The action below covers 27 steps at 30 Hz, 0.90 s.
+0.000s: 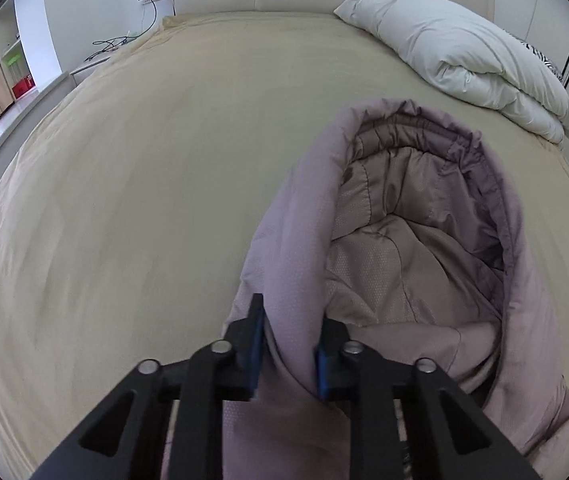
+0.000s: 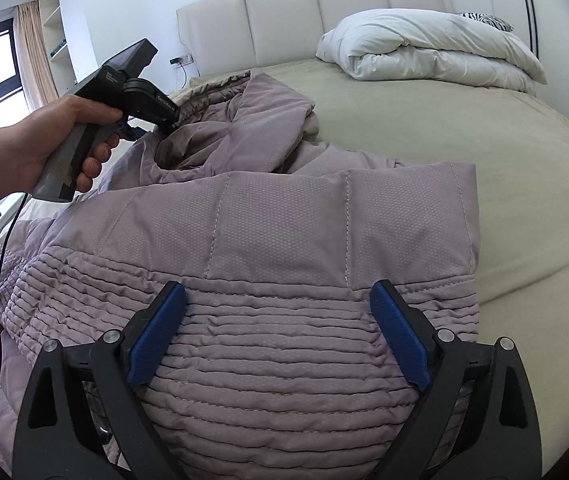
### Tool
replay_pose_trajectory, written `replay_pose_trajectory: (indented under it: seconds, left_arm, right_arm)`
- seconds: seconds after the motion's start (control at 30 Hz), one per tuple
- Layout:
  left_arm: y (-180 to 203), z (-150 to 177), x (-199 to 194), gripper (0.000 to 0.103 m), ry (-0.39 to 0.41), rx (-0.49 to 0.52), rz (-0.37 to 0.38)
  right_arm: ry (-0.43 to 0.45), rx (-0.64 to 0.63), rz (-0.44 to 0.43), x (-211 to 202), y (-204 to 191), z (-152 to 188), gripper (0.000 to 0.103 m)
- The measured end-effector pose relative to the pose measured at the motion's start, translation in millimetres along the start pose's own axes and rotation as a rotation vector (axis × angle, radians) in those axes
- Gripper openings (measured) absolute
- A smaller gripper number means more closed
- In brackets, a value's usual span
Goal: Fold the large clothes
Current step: 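Grasp the hood with the left gripper and fold it onto the coat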
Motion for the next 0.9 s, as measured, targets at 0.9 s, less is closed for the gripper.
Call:
replay_pose_trajectory:
  seconds: [0.9]
  left_arm:
    - [-36.6, 123.8, -169.8, 0.012, 0.46, 0.116, 0.247]
  right_arm:
    - [-0.029, 0.108, -0.025, 75.1, 29.2, -187.7, 0.095]
Point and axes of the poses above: each gripper's, at about its wrist camera, not at the fingertips, and x roughly the way its jaws point, y to its right, z to its underside, the point moved 7 cm from there along x, roughly the way its jaws point, and after that the axes turned 15 degrees about -x, right-handed, at the moved point
